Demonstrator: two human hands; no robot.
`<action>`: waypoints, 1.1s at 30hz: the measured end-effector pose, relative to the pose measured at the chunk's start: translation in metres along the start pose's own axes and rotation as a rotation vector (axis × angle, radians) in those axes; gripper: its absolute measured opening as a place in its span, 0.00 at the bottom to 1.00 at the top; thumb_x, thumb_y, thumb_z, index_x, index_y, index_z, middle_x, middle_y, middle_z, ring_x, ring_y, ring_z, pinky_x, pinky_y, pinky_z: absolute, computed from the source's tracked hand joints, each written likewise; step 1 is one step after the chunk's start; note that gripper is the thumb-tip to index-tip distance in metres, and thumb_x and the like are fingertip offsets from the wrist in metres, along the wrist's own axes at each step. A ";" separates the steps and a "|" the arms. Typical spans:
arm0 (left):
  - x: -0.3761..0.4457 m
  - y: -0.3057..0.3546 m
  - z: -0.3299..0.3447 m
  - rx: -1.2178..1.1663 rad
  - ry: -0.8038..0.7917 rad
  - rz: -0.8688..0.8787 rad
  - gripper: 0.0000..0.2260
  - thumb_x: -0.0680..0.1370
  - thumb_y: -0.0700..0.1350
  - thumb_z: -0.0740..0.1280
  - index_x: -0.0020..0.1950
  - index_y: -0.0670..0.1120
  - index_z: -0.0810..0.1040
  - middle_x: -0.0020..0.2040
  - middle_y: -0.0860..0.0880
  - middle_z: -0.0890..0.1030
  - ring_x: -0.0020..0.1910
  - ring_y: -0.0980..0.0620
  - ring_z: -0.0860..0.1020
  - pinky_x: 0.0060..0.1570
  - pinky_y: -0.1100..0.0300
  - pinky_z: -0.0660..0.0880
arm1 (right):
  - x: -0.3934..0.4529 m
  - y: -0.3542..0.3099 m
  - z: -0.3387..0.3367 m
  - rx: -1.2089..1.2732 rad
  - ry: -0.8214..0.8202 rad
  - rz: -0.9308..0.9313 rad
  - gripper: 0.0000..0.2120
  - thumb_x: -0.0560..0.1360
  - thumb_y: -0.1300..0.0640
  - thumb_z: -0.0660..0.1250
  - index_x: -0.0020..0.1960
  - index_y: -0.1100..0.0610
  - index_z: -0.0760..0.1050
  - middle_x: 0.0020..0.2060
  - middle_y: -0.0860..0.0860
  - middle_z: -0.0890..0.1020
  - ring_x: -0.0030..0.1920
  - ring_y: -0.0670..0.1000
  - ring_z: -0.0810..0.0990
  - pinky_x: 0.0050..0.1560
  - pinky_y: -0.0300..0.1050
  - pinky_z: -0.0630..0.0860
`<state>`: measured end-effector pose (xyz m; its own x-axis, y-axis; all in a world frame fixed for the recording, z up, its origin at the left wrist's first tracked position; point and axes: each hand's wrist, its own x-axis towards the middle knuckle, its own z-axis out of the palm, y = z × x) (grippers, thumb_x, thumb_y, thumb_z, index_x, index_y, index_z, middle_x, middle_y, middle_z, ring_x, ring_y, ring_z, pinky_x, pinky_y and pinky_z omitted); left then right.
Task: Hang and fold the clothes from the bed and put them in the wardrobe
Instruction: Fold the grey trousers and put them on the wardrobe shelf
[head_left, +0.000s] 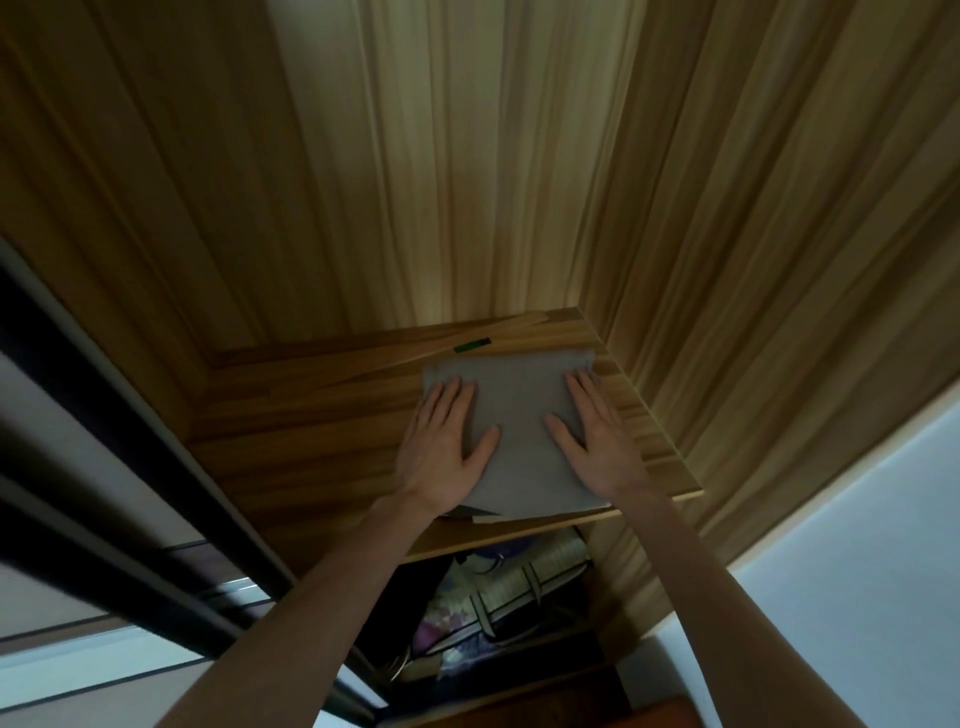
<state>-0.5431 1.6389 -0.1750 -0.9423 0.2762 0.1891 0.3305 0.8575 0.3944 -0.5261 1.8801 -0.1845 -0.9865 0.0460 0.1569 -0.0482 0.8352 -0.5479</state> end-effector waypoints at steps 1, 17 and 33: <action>-0.005 -0.002 -0.006 -0.011 0.028 0.024 0.33 0.83 0.68 0.50 0.84 0.52 0.54 0.84 0.52 0.54 0.83 0.52 0.50 0.81 0.55 0.45 | -0.005 -0.002 -0.003 0.006 0.021 0.006 0.37 0.83 0.33 0.54 0.85 0.49 0.49 0.84 0.46 0.50 0.83 0.47 0.48 0.83 0.53 0.49; -0.127 -0.022 -0.156 0.036 0.505 0.402 0.27 0.83 0.50 0.65 0.81 0.43 0.65 0.82 0.47 0.63 0.83 0.49 0.55 0.81 0.45 0.53 | -0.088 -0.169 -0.007 -0.010 0.299 -0.270 0.33 0.85 0.36 0.52 0.84 0.51 0.53 0.83 0.47 0.58 0.83 0.45 0.51 0.82 0.55 0.52; -0.245 -0.102 -0.302 0.140 0.891 0.378 0.29 0.82 0.46 0.65 0.80 0.36 0.61 0.82 0.39 0.59 0.83 0.41 0.55 0.79 0.37 0.54 | -0.187 -0.412 0.001 -0.022 0.526 -0.423 0.32 0.86 0.41 0.55 0.84 0.54 0.52 0.84 0.50 0.55 0.83 0.47 0.50 0.82 0.60 0.53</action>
<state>-0.3304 1.3525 0.0100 -0.3712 0.1633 0.9141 0.5385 0.8399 0.0686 -0.3216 1.5265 0.0108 -0.6755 -0.0311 0.7367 -0.4046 0.8509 -0.3351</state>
